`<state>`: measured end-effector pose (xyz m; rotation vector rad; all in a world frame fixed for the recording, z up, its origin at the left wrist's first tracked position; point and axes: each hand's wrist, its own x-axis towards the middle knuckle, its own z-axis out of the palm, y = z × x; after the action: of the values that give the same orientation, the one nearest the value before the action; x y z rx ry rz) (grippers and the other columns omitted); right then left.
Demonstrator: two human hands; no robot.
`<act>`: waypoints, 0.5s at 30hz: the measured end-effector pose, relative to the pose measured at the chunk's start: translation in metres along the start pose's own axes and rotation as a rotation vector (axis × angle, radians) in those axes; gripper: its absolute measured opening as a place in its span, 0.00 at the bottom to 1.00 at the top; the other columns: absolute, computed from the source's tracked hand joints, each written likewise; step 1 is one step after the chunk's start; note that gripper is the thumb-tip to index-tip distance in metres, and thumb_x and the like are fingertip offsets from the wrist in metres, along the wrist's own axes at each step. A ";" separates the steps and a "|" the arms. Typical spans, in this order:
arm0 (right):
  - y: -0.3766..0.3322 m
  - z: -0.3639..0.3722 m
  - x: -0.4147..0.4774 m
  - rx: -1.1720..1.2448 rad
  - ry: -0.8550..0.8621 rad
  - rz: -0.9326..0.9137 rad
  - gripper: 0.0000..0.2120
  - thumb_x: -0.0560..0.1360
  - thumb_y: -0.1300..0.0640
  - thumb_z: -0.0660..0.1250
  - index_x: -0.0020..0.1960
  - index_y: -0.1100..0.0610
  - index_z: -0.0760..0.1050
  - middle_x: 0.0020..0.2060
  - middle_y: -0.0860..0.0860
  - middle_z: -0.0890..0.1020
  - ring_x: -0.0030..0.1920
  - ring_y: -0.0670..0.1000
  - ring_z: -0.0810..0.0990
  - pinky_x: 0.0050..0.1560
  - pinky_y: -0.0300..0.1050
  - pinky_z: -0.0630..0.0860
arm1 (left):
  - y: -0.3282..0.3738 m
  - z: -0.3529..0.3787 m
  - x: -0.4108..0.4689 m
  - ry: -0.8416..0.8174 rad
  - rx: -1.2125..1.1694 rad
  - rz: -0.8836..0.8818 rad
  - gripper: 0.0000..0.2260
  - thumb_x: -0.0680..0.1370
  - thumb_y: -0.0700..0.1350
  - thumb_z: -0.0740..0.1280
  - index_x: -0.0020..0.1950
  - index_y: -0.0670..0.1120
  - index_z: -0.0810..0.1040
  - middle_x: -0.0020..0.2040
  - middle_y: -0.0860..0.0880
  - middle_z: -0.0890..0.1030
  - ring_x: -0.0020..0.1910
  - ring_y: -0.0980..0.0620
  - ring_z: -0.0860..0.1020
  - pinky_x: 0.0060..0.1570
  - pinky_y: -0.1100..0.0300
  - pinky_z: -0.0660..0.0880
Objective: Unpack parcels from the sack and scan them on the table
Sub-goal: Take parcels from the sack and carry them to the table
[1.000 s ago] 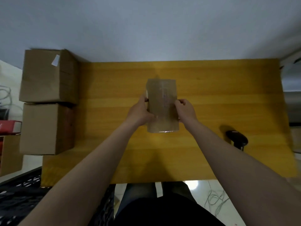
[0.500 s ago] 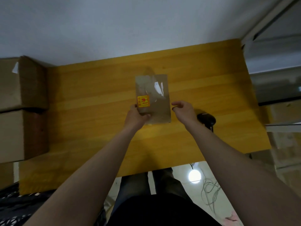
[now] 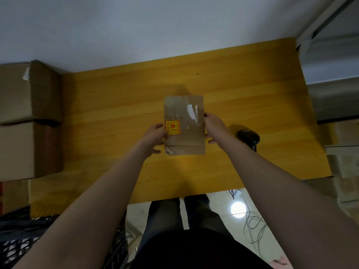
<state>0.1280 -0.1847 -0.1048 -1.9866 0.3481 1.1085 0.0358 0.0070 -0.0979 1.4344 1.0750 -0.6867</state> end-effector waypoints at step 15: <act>-0.045 0.006 -0.017 0.456 0.332 -0.208 0.22 0.85 0.40 0.55 0.45 0.49 0.81 0.44 0.47 0.86 0.47 0.49 0.83 0.44 0.49 0.78 | 0.045 -0.022 -0.017 0.181 -0.611 0.282 0.18 0.87 0.54 0.56 0.64 0.46 0.80 0.51 0.49 0.82 0.53 0.48 0.81 0.45 0.55 0.78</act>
<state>0.1407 -0.1542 -0.0697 -1.7397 0.5040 0.5085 0.0656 0.0281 -0.0595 1.0890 1.0717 -0.0099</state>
